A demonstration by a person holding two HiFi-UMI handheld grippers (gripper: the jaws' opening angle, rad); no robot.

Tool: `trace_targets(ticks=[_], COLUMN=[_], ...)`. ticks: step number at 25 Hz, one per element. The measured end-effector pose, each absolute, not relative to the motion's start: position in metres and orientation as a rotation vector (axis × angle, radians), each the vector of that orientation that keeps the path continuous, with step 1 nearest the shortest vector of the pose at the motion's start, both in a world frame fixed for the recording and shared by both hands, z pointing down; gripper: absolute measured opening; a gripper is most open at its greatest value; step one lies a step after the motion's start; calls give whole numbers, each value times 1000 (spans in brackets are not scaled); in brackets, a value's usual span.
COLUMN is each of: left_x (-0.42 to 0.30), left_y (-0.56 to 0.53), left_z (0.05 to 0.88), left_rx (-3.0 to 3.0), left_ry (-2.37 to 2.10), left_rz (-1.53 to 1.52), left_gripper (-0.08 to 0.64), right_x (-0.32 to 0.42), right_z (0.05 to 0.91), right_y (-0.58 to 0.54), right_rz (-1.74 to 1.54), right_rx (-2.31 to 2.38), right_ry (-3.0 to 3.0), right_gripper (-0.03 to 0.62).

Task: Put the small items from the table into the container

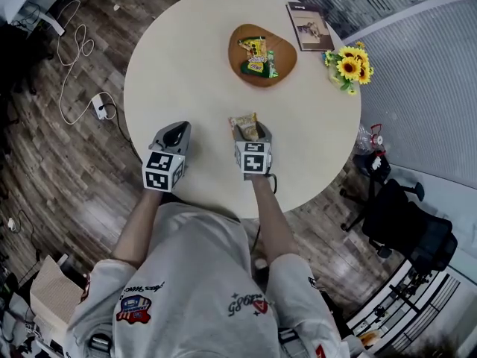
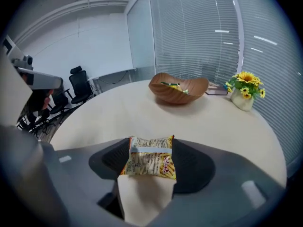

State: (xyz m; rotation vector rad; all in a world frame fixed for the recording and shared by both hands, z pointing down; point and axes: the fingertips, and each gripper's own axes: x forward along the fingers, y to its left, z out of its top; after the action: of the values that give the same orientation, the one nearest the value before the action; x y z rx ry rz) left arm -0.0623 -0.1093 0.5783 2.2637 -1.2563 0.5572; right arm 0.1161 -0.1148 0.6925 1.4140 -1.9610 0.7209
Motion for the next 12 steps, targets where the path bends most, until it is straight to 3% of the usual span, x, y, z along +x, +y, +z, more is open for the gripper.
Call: trace_targets(ticks=[5, 12], left_x=[-73, -73], left_y=[-108, -108], left_z=[580, 580], left_rx=[2247, 2249], left_ry=[-1273, -1265], left_rz=[561, 559], left_gripper=[6, 6], right_x=[116, 117], right_z=[715, 710], right_y=[-109, -105], right_rz=[737, 746], right_rx=[1384, 1375], right_ry=[-1891, -1890], right_gripper=[242, 175])
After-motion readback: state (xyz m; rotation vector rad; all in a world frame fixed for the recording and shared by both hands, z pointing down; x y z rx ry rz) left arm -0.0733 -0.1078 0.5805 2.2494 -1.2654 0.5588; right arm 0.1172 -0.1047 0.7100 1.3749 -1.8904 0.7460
